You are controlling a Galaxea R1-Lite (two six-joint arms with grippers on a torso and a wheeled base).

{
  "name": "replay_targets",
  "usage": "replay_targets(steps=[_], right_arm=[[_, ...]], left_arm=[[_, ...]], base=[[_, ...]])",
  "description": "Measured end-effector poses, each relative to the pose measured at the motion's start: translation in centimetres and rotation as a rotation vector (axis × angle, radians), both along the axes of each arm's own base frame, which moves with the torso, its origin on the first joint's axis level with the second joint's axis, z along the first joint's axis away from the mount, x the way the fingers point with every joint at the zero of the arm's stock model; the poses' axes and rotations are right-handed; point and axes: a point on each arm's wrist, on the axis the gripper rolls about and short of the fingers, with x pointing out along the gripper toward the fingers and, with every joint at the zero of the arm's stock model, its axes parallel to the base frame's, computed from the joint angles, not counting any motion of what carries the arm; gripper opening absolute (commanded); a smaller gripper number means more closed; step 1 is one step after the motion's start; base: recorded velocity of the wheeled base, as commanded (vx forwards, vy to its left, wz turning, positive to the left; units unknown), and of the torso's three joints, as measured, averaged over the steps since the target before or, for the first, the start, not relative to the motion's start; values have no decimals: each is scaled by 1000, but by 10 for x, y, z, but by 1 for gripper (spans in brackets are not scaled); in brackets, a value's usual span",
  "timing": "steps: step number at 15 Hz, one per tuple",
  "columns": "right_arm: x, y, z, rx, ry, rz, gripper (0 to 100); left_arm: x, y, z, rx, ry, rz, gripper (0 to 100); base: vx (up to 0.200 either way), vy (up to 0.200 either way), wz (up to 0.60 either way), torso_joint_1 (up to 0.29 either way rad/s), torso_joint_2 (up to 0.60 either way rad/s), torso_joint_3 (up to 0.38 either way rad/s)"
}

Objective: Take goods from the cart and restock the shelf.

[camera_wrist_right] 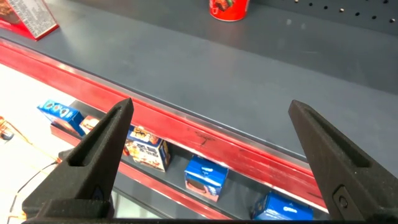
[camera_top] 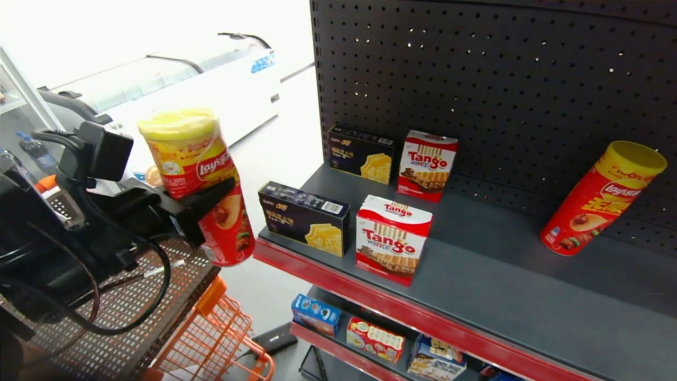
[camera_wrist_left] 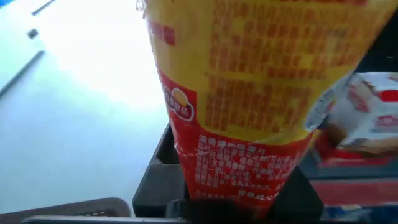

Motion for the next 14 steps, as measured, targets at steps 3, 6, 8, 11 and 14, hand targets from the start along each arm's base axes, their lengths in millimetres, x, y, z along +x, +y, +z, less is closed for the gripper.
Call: replay_targets(steps=[3, 6, 8, 11, 14], right_arm=[[0, 0, 0, 0, 0, 0, 100], [0, 0, 0, 0, 0, 0, 100], [0, 0, 0, 0, 0, 0, 100], [0, 0, 0, 0, 0, 0, 100], [0, 0, 0, -1, 0, 3, 100]], left_arm=[[-22, -18, 8, 1, -5, -156, 0], [-36, -28, 12, -5, -26, -237, 0], [-43, -37, 13, -6, -30, -301, 0], [-53, -45, 10, -8, -23, -354, 0], [-64, -48, 10, -19, -16, -402, 0]], base=[[0, 0, 0, 0, 0, 0], [0, 0, 0, 0, 0, 0], [0, 0, 0, 0, 0, 0], [0, 0, 0, 0, 0, 0], [0, 0, 0, 0, 0, 0]])
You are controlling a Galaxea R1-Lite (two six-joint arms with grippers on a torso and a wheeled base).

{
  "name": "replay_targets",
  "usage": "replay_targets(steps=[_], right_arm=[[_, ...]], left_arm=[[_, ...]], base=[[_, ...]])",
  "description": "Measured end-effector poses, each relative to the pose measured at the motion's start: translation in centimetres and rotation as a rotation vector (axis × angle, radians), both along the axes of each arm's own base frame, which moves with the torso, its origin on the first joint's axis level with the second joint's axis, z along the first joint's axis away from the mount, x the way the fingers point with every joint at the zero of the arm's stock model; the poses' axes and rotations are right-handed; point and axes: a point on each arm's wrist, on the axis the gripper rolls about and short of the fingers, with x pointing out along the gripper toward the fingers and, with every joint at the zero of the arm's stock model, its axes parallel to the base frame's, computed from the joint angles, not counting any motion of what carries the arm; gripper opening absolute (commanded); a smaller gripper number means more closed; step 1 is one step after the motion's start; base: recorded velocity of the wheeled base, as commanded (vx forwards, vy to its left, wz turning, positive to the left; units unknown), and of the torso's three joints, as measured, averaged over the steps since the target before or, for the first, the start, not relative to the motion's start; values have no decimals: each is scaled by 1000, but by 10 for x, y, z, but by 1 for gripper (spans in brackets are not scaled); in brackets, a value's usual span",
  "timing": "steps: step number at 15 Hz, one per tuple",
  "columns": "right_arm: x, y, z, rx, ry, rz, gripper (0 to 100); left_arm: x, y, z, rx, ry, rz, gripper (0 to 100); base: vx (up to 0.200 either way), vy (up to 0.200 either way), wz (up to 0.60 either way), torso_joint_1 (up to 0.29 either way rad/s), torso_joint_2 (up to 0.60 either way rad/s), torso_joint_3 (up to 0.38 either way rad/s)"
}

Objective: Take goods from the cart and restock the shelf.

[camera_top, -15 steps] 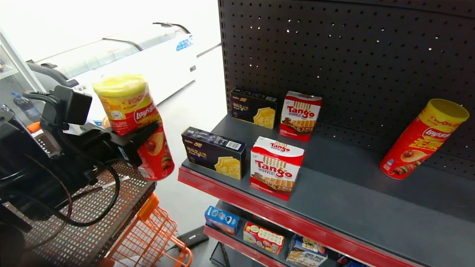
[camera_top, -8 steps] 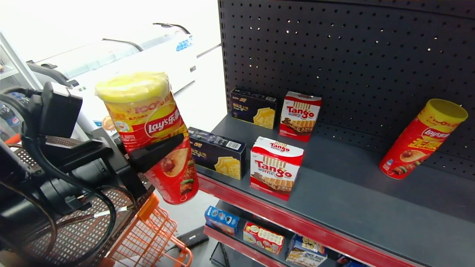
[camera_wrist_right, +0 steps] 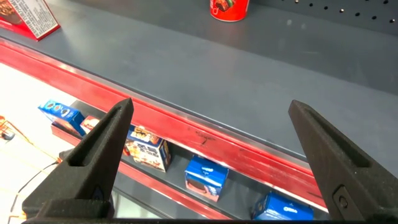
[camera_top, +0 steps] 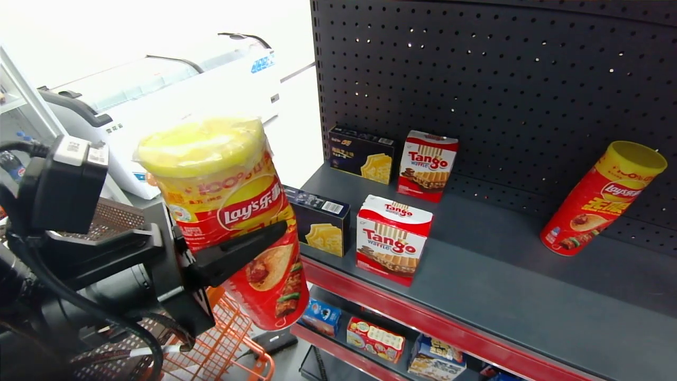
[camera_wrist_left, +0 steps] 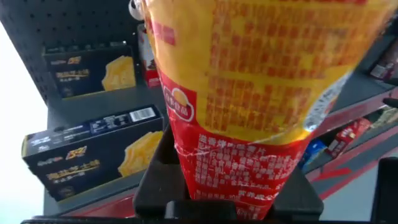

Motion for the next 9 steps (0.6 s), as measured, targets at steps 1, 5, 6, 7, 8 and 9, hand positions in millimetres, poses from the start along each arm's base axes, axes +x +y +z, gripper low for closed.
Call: replay_targets(steps=[1, 5, 6, 7, 8, 9], right_arm=[[0, 0, 0, 0, 0, 1, 100], [0, 0, 0, 0, 0, 1, 100], [0, 0, 0, 0, 0, 2, 100], [0, 0, 0, 0, 0, 2, 100], [0, 0, 0, 1, 0, 1, 100], [0, 0, 0, 1, 0, 1, 100]], left_arm=[[-3, -1, 1, -3, -4, -12, 0], [-16, -2, -6, 52, 75, -53, 0], [-19, -2, -6, 57, 80, -62, 0], [-20, -2, -5, 57, 77, -67, 0], [-21, -2, -4, 56, 73, -74, 0], [-22, -4, -3, 54, 69, -83, 0]], base=[[0, 0, 0, 0, 0, 0], [0, 0, 0, 0, 0, 0], [0, 0, 0, 0, 0, 0], [0, 0, 0, 0, 0, 0], [0, 0, -600, 2, 2, 2], [0, 0, -600, 2, 2, 2]])
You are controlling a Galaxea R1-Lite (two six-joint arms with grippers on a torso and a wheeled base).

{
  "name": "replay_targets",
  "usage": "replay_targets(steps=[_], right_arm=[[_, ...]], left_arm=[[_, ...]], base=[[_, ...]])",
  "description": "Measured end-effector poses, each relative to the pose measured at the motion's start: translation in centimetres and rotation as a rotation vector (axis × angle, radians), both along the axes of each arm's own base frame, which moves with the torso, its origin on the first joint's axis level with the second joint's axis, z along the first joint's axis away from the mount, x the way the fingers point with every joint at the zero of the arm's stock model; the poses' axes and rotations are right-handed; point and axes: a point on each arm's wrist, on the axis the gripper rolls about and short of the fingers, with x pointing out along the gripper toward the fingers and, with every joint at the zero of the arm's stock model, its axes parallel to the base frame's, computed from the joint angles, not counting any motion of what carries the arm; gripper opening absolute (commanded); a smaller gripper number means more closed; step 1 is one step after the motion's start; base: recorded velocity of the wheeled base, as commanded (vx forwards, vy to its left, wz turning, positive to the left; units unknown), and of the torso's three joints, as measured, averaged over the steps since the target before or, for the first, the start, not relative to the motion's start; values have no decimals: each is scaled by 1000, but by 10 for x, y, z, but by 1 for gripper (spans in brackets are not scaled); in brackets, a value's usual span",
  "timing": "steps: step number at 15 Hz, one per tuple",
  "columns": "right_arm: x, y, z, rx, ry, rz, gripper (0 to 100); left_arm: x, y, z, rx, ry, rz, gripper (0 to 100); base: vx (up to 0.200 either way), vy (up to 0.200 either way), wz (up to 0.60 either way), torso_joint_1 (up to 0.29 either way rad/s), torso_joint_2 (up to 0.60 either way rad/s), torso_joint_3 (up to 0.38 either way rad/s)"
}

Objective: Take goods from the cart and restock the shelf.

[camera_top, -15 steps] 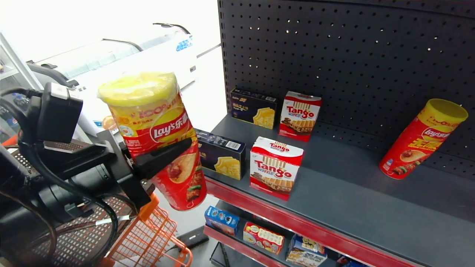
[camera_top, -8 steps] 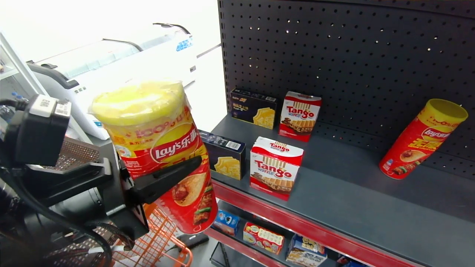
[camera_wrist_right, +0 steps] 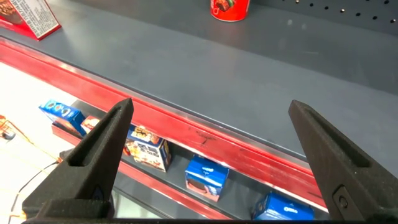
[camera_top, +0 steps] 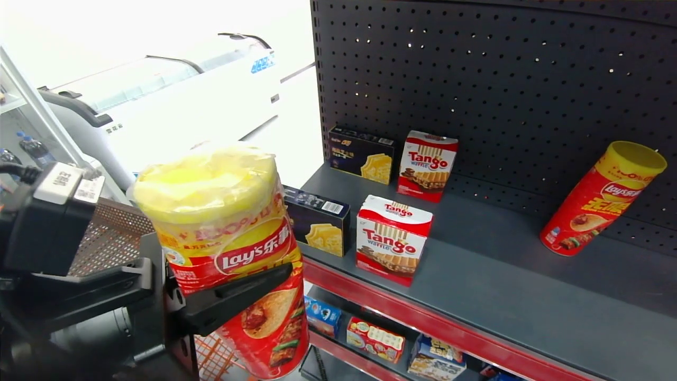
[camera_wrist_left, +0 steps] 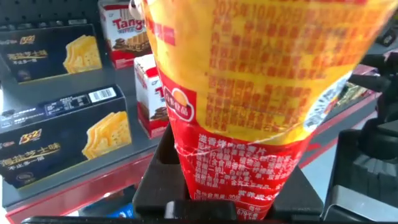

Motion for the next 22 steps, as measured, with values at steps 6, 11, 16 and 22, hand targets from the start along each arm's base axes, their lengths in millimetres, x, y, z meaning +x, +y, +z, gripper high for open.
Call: replay_targets(steps=[6, 11, 16, 22], right_arm=[[0, 0, 0, 0, 0, 0, 100], [0, 0, 0, 0, 0, 0, 100], [0, 0, 0, 0, 0, 0, 100], [0, 0, 0, 0, 0, 2, 100]], left_arm=[[-3, -6, 1, -1, -3, -40, 0], [-3, -6, 1, -2, -4, -39, 0], [-3, -5, -1, -2, -2, -32, 0], [-1, -1, -1, -5, 0, -9, 0]], base=[[0, 0, -600, 3, 3, 4], [0, 0, -360, 2, 3, 1], [0, 0, 0, 0, 0, 0], [0, 0, 0, 0, 0, 0]])
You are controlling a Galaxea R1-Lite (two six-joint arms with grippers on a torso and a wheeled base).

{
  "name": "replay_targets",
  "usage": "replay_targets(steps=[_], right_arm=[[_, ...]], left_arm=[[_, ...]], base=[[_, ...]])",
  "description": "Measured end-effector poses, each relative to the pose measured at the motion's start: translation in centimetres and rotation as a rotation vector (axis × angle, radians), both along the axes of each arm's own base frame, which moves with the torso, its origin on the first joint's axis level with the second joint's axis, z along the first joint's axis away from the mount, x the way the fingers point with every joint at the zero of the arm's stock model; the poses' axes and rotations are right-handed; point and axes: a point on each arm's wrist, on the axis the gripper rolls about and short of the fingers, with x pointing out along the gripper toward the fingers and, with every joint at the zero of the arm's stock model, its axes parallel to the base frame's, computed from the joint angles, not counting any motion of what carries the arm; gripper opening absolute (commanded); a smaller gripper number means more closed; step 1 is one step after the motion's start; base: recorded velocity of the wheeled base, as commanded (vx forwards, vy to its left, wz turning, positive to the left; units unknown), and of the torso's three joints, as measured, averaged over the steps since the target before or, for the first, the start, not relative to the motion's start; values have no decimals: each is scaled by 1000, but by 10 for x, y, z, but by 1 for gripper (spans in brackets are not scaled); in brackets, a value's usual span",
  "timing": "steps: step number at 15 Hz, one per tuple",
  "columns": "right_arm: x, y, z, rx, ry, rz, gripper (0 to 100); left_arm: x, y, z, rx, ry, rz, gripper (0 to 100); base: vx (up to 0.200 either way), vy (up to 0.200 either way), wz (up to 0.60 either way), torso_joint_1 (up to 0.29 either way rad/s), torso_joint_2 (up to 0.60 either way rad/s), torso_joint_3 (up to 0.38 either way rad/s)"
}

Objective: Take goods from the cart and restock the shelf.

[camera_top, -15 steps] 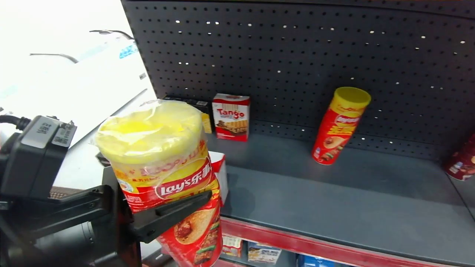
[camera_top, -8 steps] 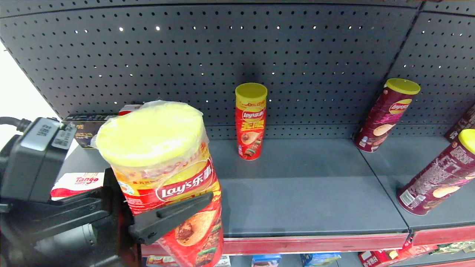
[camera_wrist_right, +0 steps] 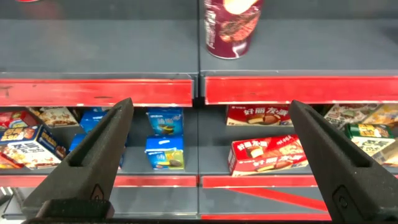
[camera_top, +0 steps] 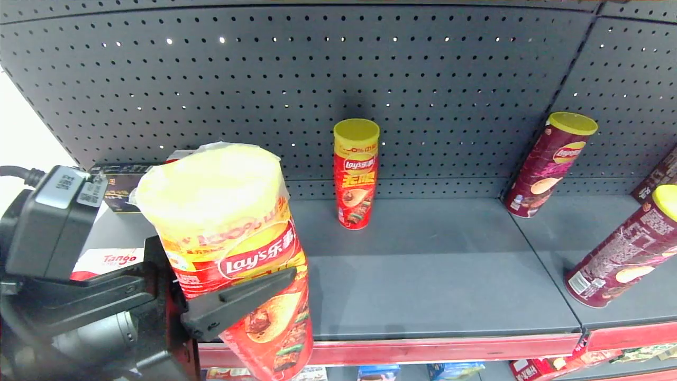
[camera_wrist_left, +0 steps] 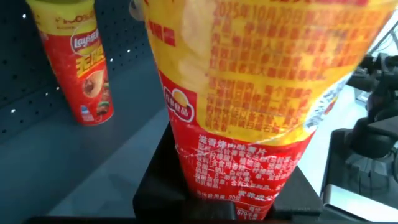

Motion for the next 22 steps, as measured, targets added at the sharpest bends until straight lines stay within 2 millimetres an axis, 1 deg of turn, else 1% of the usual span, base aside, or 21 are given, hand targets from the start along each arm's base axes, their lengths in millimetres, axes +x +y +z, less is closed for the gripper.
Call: replay_targets(steps=[4, 9, 12, 14, 16, 17, 18, 20, 22], right_arm=[[0, 0, 0, 0, 0, -2, 100], [0, 0, 0, -1, 0, -2, 100], [0, 0, 0, -2, 2, 0, 100], [0, 0, 0, -5, 3, -1, 100], [-1, 0, 3, 7, -6, 26, 100], [-2, 1, 10, 36, -25, 37, 100], [-5, 1, 27, 68, -57, 58, 100], [-4, 1, 64, 73, -68, 126, 100], [8, 1, 104, 12, -40, 224, 100]], left_arm=[[2, 2, 1, -3, 1, 19, 0], [5, 4, -5, 11, 20, 36, 0], [7, 4, -3, 6, 17, 42, 0], [8, 7, -6, 11, 28, 54, 0], [9, 8, -6, 5, 33, 60, 0], [9, 9, -5, 1, 36, 64, 0], [9, 10, -6, 2, 39, 65, 0], [9, 10, -7, 2, 37, 65, 0], [8, 10, -8, 0, 37, 65, 0]], base=[[0, 0, 0, 0, 0, 0], [0, 0, 0, 0, 0, 0], [0, 0, 0, 0, 0, 0], [0, 0, 0, 0, 0, 0], [0, 0, 0, 0, 0, 0], [0, 0, 0, 0, 0, 0], [0, 0, 0, 0, 0, 0], [0, 0, 0, 0, 0, 0], [0, 0, 0, 0, 0, 0]])
